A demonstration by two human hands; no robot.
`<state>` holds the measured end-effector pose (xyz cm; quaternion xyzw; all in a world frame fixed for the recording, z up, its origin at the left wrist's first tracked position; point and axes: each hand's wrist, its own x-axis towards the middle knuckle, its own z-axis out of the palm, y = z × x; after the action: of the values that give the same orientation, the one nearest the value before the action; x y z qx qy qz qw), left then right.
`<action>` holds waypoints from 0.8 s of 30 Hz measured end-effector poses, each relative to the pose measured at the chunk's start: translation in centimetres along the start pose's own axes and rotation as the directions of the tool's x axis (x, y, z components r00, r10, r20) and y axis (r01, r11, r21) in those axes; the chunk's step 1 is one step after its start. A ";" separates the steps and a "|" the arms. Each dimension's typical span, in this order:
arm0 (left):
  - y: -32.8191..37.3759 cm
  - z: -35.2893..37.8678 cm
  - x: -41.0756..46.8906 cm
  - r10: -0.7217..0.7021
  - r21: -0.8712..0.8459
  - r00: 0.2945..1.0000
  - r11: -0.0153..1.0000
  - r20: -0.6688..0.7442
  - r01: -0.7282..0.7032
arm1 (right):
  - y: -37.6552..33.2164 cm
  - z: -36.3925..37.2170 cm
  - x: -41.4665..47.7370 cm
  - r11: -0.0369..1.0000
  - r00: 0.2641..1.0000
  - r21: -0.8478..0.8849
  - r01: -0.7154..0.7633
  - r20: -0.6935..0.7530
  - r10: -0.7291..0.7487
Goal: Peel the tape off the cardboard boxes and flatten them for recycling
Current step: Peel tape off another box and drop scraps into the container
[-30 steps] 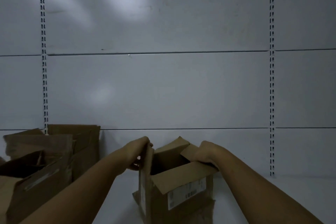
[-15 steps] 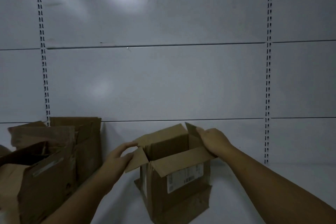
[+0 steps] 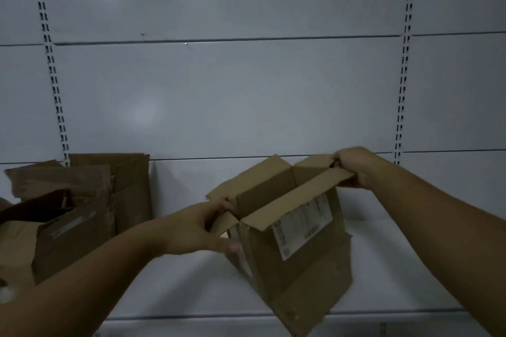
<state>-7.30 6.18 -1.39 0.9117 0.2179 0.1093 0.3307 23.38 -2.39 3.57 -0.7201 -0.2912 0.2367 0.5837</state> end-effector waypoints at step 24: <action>-6.0 1.2 2.0 -0.409 -0.402 0.902 0.856 -0.141 0.325 | 1.1 6.1 -3.2 0.368 0.818 -0.745 0.556 0.570 -0.080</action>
<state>-7.08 10.63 -6.07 0.7563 0.3997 0.1837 0.4844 17.09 -0.45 1.23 -0.7677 -0.6320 0.0818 0.0672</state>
